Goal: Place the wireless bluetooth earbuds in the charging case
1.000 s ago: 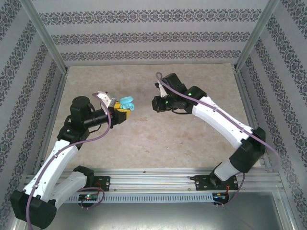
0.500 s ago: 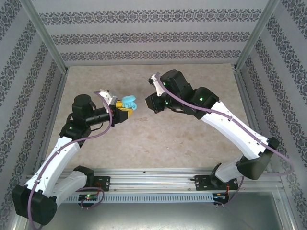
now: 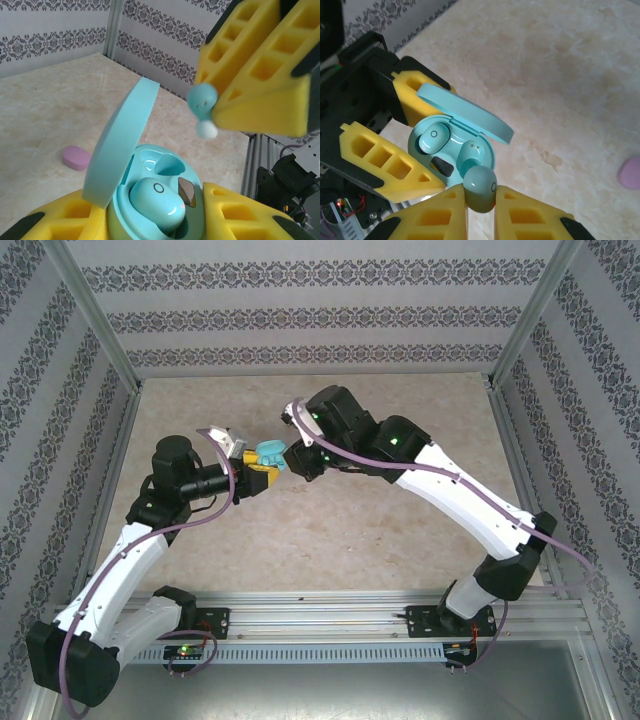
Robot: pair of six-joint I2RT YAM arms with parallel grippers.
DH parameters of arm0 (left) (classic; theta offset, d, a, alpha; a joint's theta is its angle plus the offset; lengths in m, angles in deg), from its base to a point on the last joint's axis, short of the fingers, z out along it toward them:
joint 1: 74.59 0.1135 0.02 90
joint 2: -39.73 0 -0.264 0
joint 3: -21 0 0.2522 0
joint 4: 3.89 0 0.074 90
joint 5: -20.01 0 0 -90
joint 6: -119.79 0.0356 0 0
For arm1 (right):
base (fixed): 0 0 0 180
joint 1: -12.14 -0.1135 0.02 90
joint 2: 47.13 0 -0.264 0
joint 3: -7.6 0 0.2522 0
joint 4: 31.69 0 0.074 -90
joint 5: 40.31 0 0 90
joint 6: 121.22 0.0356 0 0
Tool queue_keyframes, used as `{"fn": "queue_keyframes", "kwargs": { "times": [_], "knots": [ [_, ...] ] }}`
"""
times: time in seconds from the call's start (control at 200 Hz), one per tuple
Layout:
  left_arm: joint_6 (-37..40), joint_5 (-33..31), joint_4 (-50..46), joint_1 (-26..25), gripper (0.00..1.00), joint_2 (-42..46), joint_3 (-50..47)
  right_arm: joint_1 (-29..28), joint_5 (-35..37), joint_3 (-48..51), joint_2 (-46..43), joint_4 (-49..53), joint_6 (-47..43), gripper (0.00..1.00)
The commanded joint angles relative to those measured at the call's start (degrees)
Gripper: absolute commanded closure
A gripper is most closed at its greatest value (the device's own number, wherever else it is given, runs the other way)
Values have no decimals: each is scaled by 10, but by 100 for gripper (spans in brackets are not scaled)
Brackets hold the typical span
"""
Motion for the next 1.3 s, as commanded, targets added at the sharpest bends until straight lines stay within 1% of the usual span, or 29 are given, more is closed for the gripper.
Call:
{"fn": "queue_keyframes", "kwargs": {
  "times": [0.0, 0.265, 1.164, 1.219, 1.294],
  "knots": [
    [-12, 20, 30, -5, 77, 2, 19, -6, 6, -28, 13, 27, -22, 84],
    [-13, 23, 29, -5, 77, 2, 19, -8, 8, -48, 40, 49, -34, 84],
    [-18, 25, 30, -5, 77, -2, 17, -20, -8, -49, 66, 61, -62, 83],
    [-18, 25, 31, -5, 77, -2, 17, -20, -9, -50, 68, 63, -63, 82],
    [-18, 25, 30, -6, 77, -3, 18, -20, -9, -52, 68, 66, -63, 77]
  ]
}}
